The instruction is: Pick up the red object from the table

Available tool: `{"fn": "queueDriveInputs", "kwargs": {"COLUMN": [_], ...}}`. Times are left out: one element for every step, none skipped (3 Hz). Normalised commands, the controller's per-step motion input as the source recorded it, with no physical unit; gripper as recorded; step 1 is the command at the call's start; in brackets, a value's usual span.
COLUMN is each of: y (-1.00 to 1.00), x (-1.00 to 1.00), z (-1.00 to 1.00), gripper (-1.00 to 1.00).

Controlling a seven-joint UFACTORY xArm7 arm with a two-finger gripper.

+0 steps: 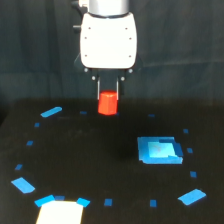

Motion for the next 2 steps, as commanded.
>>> {"fn": "queueDriveInputs", "kwargs": {"y": [0.20, 0.21], "x": [0.03, 0.07], "z": [0.64, 0.10], "gripper": [-1.00, -0.97]}}
